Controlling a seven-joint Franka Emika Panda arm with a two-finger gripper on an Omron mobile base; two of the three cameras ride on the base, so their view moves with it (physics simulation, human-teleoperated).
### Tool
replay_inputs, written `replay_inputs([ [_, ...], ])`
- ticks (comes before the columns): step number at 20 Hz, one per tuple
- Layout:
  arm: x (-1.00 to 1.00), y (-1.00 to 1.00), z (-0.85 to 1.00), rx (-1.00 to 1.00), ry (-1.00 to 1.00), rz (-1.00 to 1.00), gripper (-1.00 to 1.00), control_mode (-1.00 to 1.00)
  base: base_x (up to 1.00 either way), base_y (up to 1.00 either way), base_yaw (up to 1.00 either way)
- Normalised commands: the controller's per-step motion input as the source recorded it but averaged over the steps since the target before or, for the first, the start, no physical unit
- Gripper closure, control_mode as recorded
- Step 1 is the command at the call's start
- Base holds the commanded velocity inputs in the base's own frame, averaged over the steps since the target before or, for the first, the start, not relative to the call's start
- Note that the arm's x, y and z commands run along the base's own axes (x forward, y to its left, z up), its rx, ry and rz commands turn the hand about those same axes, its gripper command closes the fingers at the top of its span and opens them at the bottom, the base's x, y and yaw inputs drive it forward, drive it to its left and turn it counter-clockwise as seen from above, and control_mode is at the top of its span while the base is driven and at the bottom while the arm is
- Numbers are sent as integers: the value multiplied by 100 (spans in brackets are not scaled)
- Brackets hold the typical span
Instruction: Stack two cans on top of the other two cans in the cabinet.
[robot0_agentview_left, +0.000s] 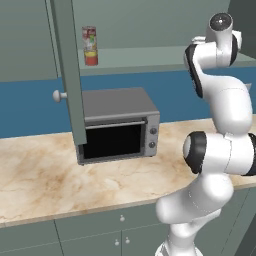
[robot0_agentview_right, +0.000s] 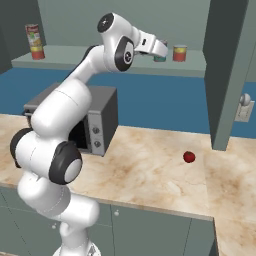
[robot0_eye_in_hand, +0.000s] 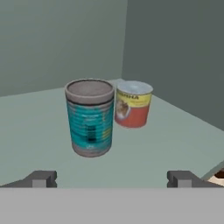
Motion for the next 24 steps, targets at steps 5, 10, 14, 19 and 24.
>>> replay_inputs([
  [5, 24, -4, -3, 0, 0, 0, -100, -100, 0, 0, 0],
  [10, 25, -2, -4, 1, 0, 0, -100, -100, 0, 0, 0],
  [14, 23, -8, -5, 0, 0, 0, -100, -100, 0, 0, 0],
  [19, 20, -9, -5, 0, 0, 0, -100, -100, 0, 0, 0],
  [24, 18, -8, -5, 0, 0, 0, -100, -100, 0, 0, 0],
])
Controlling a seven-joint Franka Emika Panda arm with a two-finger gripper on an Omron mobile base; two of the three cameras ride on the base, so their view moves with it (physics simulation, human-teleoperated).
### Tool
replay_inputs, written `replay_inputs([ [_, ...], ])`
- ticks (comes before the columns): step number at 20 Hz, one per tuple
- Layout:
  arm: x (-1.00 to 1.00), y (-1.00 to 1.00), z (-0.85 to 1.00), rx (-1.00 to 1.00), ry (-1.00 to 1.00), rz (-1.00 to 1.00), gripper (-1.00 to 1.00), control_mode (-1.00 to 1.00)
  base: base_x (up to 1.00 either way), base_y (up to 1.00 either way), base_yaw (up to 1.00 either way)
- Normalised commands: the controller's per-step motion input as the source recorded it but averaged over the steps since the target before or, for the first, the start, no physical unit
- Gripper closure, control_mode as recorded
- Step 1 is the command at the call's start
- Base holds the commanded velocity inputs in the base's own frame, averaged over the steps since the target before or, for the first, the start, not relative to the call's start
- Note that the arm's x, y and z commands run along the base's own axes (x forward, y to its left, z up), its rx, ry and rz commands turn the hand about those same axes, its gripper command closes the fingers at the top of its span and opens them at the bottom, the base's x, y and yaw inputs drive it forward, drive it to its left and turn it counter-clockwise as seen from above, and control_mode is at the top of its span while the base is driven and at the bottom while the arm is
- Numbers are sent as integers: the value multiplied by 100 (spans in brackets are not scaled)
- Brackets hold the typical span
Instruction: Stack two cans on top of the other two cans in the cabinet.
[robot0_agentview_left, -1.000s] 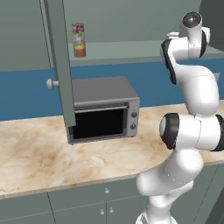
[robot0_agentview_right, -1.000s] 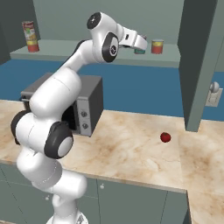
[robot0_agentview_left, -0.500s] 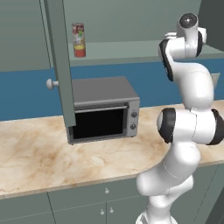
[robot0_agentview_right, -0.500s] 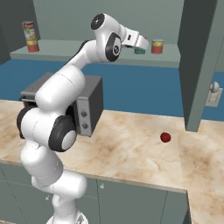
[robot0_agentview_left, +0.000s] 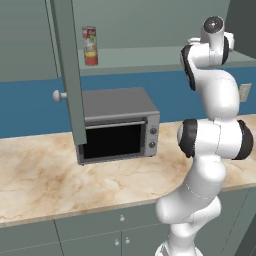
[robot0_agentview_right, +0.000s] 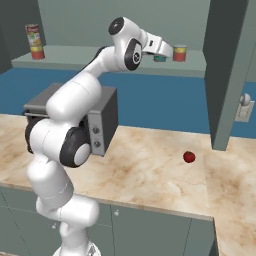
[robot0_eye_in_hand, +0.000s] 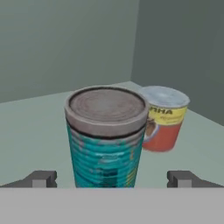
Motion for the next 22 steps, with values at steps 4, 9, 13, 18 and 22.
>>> replay_inputs([
  [4, 16, -8, -5, 0, 0, 0, -100, -100, 0, 0, 0],
  [9, 11, -9, -4, 0, 0, 0, -100, -100, 0, 0, 0],
  [13, 10, -9, -2, 0, 0, 0, -100, -100, 0, 0, 0],
  [18, 2, -4, 0, 0, 0, 0, 100, -100, 0, 0, 0],
  [22, -2, -2, 0, 0, 0, 0, 100, -100, 0, 0, 0],
])
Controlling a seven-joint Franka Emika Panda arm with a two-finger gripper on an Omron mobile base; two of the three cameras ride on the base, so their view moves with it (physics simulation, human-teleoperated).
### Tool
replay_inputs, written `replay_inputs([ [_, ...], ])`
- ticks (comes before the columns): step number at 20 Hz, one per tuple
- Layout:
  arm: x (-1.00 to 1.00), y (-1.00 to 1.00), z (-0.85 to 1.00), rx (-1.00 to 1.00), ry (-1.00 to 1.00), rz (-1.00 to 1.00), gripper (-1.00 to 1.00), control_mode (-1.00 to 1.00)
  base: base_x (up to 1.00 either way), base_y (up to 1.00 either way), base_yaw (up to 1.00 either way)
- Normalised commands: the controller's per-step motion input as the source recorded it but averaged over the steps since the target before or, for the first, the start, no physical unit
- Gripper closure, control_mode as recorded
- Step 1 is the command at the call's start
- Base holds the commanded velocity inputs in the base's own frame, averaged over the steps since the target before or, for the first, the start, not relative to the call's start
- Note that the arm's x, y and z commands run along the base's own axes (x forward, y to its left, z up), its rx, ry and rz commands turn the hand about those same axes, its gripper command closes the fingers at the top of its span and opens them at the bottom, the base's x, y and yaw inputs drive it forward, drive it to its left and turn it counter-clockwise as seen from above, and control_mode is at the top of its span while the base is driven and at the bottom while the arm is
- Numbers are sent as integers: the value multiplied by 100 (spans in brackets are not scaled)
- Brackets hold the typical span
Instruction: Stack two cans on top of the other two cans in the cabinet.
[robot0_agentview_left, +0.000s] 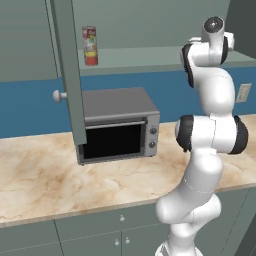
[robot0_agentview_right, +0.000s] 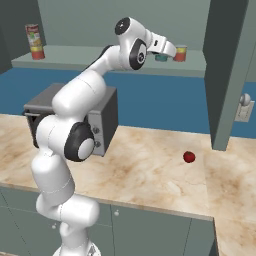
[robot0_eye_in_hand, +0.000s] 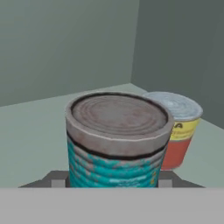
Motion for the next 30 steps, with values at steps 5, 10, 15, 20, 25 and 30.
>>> replay_inputs([
  [5, -11, -1, -1, 2, 0, 0, 100, -100, 0, 0, 0],
  [10, -20, 0, 23, 2, -7, 0, 100, -100, 0, 0, 0],
  [15, -20, -2, 35, 0, -19, 0, 100, -100, 0, 0, 0],
  [20, -13, -1, 31, 0, -15, 0, 100, -100, 0, 0, 0],
  [25, -1, -2, 26, -1, -4, 0, 100, -100, 0, 0, 0],
  [30, 0, -2, 26, -5, 0, -2, 100, -100, 0, 0, 0],
])
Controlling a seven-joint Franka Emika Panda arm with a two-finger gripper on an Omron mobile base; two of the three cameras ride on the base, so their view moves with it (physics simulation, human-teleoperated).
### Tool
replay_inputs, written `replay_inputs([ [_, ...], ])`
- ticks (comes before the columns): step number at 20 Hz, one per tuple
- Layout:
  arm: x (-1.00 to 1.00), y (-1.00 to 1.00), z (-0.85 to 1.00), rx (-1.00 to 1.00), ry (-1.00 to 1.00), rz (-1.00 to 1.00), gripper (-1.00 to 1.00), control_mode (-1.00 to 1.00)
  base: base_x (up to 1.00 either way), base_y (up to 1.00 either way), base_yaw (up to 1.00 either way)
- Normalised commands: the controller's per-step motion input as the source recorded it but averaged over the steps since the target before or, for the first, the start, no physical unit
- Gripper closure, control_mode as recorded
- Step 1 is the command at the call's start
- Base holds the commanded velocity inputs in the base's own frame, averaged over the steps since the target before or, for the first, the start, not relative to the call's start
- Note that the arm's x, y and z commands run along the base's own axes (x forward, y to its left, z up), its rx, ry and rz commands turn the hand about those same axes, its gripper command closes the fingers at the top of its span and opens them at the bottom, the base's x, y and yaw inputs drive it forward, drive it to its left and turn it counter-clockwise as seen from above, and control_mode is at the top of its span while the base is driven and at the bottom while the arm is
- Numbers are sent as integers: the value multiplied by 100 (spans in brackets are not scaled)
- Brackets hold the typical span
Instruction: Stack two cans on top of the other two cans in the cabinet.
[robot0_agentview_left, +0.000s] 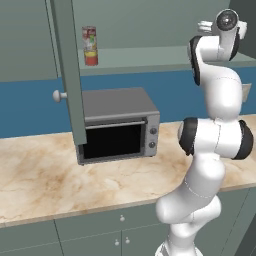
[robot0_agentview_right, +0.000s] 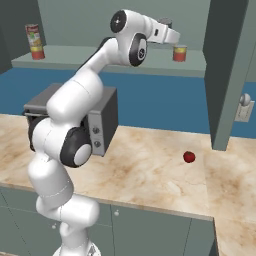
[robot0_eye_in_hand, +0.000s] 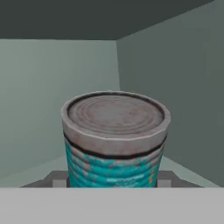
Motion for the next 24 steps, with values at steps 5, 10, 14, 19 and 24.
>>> replay_inputs([
  [5, 5, -17, 6, -6, 6, -5, 100, -100, 0, 0, 0],
  [10, 6, -19, -2, -1, 7, -1, 100, -100, 0, 0, 0],
  [14, 9, -12, -1, 0, 3, 0, 100, -100, 0, 0, 0],
  [19, 7, -10, -3, 0, 2, 0, 100, -100, 0, 0, 0],
  [24, 15, -14, -15, 0, 1, 0, 100, -100, 0, 0, 0],
])
